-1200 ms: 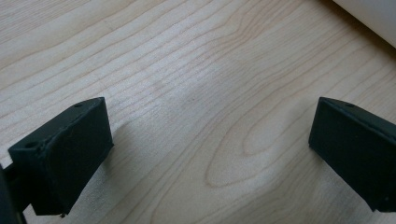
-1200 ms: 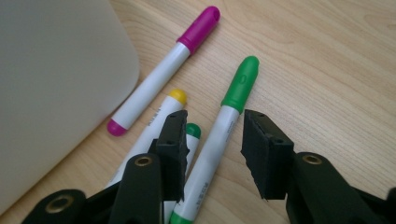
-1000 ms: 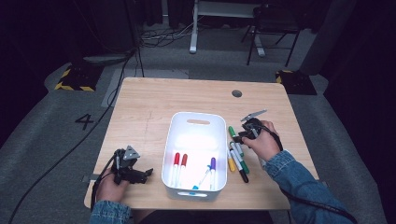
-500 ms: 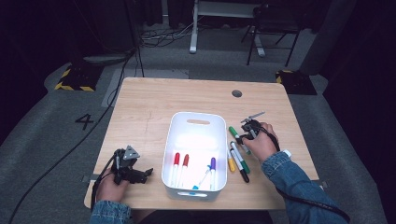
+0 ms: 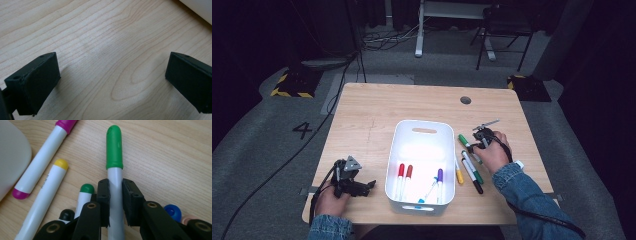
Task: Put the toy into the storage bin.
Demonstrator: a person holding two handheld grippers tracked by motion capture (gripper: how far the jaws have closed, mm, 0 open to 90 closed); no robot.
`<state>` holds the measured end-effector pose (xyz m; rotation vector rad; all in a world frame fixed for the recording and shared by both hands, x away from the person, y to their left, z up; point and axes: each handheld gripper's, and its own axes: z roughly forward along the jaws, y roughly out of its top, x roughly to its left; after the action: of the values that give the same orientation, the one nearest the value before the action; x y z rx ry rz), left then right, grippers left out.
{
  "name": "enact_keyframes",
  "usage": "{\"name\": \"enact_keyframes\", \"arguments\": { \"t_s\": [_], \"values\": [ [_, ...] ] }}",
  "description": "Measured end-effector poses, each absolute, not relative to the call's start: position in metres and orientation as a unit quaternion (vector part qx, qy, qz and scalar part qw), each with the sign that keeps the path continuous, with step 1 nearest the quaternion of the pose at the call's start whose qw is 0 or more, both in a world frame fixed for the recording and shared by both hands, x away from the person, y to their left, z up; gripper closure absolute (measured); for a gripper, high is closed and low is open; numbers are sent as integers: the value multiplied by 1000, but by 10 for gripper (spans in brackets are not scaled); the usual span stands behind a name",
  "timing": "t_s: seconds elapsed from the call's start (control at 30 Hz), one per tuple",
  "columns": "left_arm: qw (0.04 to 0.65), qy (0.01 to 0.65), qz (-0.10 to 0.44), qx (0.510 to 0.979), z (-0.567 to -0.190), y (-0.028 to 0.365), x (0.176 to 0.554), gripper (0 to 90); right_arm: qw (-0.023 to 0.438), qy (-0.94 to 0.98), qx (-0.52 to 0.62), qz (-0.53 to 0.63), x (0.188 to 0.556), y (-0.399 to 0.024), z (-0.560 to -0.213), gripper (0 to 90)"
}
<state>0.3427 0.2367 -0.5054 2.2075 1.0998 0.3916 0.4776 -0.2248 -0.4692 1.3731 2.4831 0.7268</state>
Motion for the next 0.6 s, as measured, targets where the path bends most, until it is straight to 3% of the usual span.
{"name": "enact_keyframes", "arguments": {
  "t_s": [0.6],
  "values": [
    [317, 418, 149, 838, -505, 237, 343, 0, 108, 841, 422, 322, 456, -234, -408, 772]
  ]
}}
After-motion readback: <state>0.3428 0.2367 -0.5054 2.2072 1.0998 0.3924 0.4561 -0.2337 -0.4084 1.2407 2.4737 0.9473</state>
